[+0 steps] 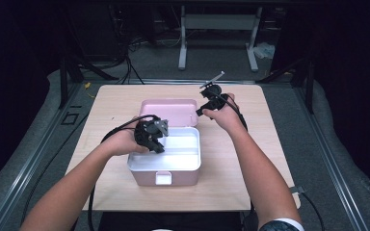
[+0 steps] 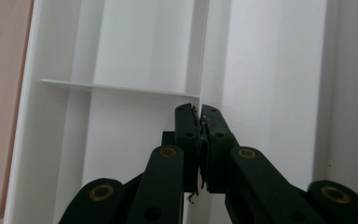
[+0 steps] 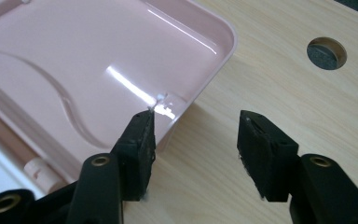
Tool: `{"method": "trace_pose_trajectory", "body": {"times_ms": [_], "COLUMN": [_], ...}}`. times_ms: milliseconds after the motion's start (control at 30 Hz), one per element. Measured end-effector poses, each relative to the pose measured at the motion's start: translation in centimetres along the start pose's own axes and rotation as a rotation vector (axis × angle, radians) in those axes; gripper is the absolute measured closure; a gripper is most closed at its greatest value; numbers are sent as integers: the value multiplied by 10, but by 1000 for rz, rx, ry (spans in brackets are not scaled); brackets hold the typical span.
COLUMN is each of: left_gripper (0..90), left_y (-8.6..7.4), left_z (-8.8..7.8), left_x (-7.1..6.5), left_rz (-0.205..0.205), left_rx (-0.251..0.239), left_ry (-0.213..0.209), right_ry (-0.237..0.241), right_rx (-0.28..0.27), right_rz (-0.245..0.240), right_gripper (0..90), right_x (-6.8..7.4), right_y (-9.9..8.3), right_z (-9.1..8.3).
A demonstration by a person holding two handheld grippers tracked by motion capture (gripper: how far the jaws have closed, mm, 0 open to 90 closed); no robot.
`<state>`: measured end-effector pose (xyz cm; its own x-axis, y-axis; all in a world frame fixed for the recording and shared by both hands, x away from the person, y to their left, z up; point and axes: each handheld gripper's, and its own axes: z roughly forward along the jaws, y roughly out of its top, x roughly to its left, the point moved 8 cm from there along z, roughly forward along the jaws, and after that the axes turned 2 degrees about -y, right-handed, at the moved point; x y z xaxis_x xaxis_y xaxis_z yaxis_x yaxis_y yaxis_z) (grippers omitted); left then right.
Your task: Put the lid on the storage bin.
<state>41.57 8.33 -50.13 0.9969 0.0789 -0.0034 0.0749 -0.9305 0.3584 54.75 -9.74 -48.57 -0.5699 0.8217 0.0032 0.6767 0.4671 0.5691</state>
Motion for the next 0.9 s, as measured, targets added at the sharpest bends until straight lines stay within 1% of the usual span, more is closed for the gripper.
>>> {"method": "trace_pose_trajectory", "body": {"times_ms": [33,67,100,133,300,367,500,600,633,733,767,800,833,867,900], "left_gripper": [868,868,868,868,868,868,868,868,868,868,868,868,868,868,868], "left_y": [0,0,0,0,0,1,1,2,2,2,2,2,2,2,2], "left_z": [0,0,0,0,0,0,0,0,0,0,0,0,0,0,0], "left_x": [0,0,-1,-1,0,0,0,0,-1,0,0,0,0,0,0], "left_rz": [-2,-4,-7,-7,-5,-2,-6,-8,-8,-4,-3,-3,-4,-4,-4], "left_rx": [-4,-5,-8,-7,-3,0,5,18,22,29,29,29,29,29,30], "left_ry": [-3,-2,-2,0,-2,-2,-4,1,-3,0,-1,-1,0,0,0], "right_ry": [7,4,-14,-5,-13,-23,-45,-63,-81,-83,-96,-93,-107,-110,-126], "right_rx": [-3,-1,2,2,15,20,30,30,32,35,37,40,43,44,43], "right_rz": [3,9,12,17,55,68,110,156,182,243,257,267,277,289,297], "right_gripper": [479,488,494,504,548,564,592,632,646,689,706,717,732,741,750], "right_x": [1,1,0,1,0,-1,-4,-6,-8,-8,-8,-8,-8,-8,-8], "right_y": [2,3,4,5,9,11,15,19,19,22,23,23,24,24,24], "right_z": [2,6,8,10,23,27,37,42,43,46,48,49,50,52,53]}}
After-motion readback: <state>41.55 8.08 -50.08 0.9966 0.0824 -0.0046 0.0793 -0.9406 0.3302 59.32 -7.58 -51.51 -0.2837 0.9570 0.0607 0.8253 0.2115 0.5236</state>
